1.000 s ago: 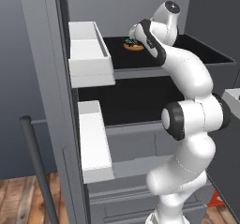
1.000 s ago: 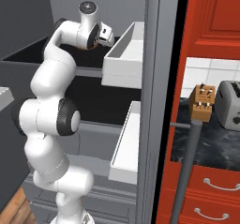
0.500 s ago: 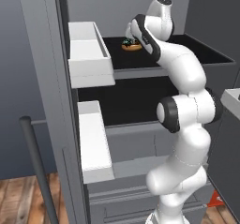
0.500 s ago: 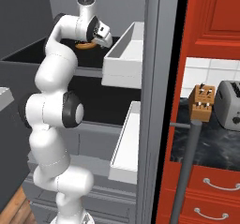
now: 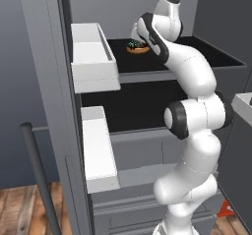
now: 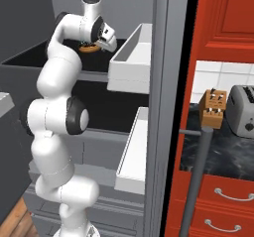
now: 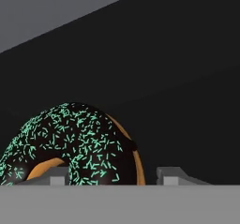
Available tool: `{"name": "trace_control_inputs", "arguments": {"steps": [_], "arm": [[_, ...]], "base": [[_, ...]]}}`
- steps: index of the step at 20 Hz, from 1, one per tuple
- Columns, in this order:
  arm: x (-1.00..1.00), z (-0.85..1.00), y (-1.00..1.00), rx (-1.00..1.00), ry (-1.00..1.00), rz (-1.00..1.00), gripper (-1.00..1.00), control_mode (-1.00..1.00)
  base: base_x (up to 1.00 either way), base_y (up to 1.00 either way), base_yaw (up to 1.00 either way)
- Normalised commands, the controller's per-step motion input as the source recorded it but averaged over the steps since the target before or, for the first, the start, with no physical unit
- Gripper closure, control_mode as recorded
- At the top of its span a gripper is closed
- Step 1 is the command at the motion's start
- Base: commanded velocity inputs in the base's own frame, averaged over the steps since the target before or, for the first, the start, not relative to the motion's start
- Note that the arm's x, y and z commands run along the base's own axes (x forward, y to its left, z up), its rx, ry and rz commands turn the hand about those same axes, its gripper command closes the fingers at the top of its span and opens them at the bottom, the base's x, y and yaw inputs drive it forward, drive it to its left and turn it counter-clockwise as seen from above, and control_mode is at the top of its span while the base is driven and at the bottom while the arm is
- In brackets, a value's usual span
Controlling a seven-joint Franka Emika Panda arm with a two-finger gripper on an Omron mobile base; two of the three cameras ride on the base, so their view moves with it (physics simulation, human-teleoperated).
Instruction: Take the donut and cupcake from the fridge and place them on the empty tray on the dining counter.
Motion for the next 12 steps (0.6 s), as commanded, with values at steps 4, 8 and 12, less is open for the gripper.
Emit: {"name": "trace_control_inputs", "arguments": {"steps": [4, 8, 12], "arm": [[0.0, -0.98, 0.39, 0.08, -0.06, -0.03, 1.0, -1.0], [-0.18, -0.2, 0.33, 0.03, -0.17, -0.1, 1.0, -1.0], [-0.23, 0.01, 0.13, 0.0, -0.18, -0.12, 1.0, -1.0]], "base": [[0.0, 0.0, 0.0], [0.0, 0.0, 0.0], [0.0, 0.0, 0.0]]}}
